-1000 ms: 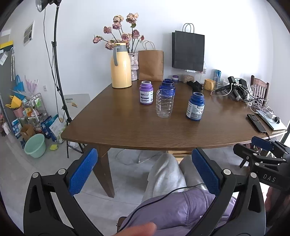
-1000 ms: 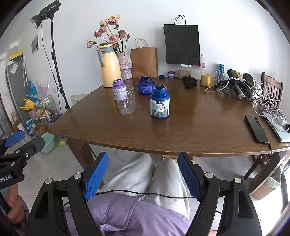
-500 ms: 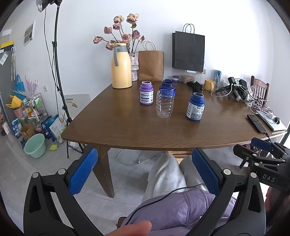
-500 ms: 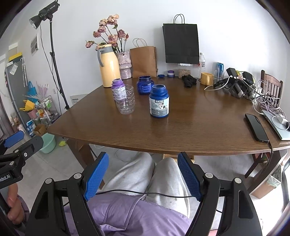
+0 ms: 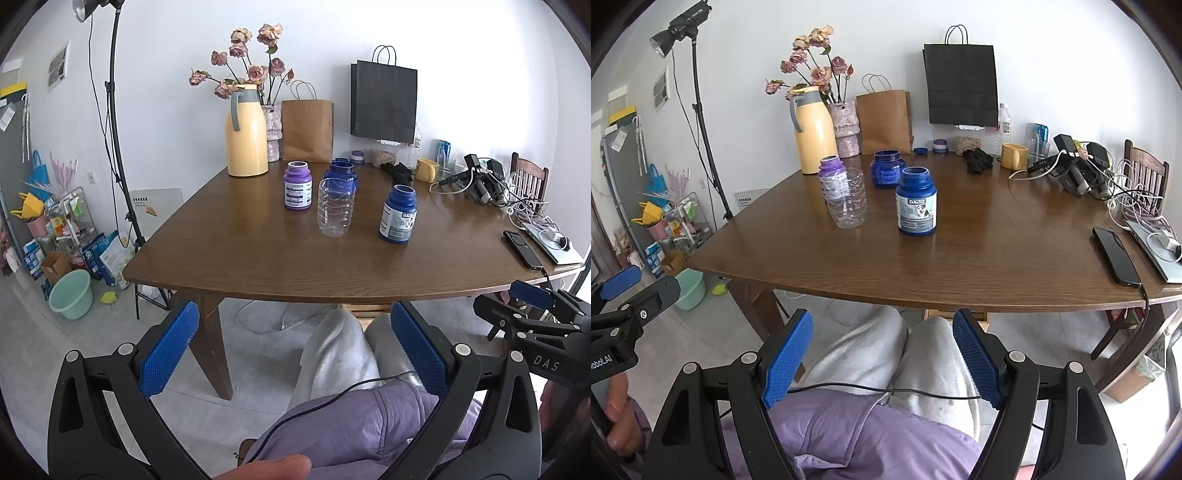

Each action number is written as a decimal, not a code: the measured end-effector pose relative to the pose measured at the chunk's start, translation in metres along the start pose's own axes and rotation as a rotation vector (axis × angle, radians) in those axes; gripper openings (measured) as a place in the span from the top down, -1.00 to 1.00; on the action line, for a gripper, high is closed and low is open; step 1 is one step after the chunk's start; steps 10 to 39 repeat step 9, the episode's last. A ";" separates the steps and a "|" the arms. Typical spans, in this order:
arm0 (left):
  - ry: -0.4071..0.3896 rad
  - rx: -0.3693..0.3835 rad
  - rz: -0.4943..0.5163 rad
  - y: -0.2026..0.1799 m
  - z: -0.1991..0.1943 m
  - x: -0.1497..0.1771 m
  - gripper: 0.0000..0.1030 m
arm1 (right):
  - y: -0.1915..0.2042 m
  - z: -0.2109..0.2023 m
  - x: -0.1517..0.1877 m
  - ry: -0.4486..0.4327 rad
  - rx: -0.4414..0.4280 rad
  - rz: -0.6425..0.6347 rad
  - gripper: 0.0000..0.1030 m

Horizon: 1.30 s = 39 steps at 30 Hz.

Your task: Flip cup upright

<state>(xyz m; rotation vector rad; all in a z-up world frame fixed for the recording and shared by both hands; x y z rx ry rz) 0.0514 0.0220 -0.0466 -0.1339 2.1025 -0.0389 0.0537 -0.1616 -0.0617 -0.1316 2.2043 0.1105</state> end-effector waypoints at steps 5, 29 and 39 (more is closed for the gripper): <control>0.004 0.000 -0.001 0.000 0.000 0.001 -1.00 | 0.001 0.000 0.000 0.002 -0.003 -0.004 -0.58; 0.004 0.000 -0.002 -0.001 0.000 0.001 -1.00 | 0.001 0.001 0.001 0.006 -0.004 -0.004 -0.58; 0.004 0.000 -0.002 -0.001 0.000 0.001 -1.00 | 0.001 0.001 0.001 0.006 -0.004 -0.004 -0.58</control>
Point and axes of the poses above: each gripper's, at about its wrist camera, not at the fingertips, and z roughly the way its jaws point, y to its left, x to its underside, the point moved 8 cm from there along z, roughly the way its jaws point, and after that the axes turned 5 degrees about -z, right-handed, at the moved point
